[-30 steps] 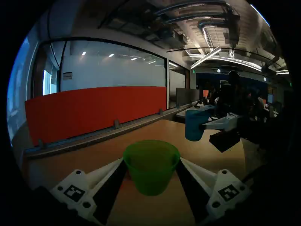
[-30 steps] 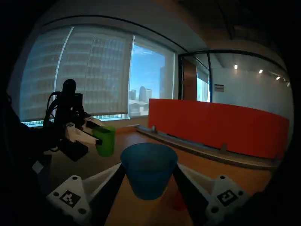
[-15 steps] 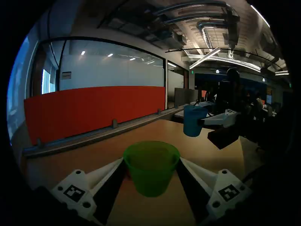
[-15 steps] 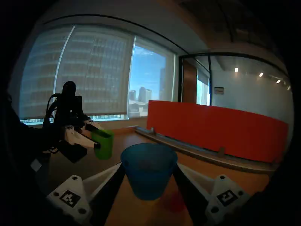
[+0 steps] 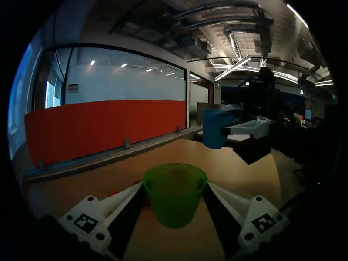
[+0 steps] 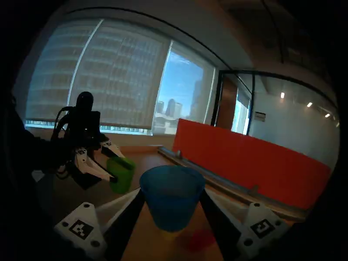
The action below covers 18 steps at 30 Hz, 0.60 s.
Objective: Pour water
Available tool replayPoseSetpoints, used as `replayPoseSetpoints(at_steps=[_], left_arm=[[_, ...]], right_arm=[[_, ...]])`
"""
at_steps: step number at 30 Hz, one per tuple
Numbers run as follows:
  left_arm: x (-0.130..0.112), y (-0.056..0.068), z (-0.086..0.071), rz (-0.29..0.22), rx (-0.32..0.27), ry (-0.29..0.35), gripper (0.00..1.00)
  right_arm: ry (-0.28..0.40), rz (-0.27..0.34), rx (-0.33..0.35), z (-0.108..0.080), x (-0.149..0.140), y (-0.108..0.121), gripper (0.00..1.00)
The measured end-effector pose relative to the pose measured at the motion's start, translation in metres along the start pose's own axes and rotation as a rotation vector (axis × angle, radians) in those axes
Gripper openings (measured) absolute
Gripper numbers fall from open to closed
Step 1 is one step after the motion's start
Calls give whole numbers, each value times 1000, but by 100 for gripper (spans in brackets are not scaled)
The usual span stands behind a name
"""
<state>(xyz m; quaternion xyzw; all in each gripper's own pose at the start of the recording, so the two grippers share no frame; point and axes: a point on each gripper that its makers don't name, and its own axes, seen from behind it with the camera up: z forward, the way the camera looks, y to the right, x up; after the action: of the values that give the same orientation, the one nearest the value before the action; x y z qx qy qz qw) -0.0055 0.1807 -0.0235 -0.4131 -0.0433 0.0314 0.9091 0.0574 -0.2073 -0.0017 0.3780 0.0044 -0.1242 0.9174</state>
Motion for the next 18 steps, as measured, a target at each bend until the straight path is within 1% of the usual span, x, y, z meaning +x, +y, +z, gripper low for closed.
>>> replayPoseSetpoints(at_steps=[6, 12, 18], left_arm=[[-1, 7, 2, -14, -14, 16, 86], [-2, 13, 6, -30, -24, 35, 86], [0, 22, 9, -25, -44, 43, 86]], right_arm=[[-1, -72, 13, 4, 12, -2, 89], [-9, -163, 17, 10, 21, -3, 89], [-13, -247, 20, 16, 30, -6, 89]])
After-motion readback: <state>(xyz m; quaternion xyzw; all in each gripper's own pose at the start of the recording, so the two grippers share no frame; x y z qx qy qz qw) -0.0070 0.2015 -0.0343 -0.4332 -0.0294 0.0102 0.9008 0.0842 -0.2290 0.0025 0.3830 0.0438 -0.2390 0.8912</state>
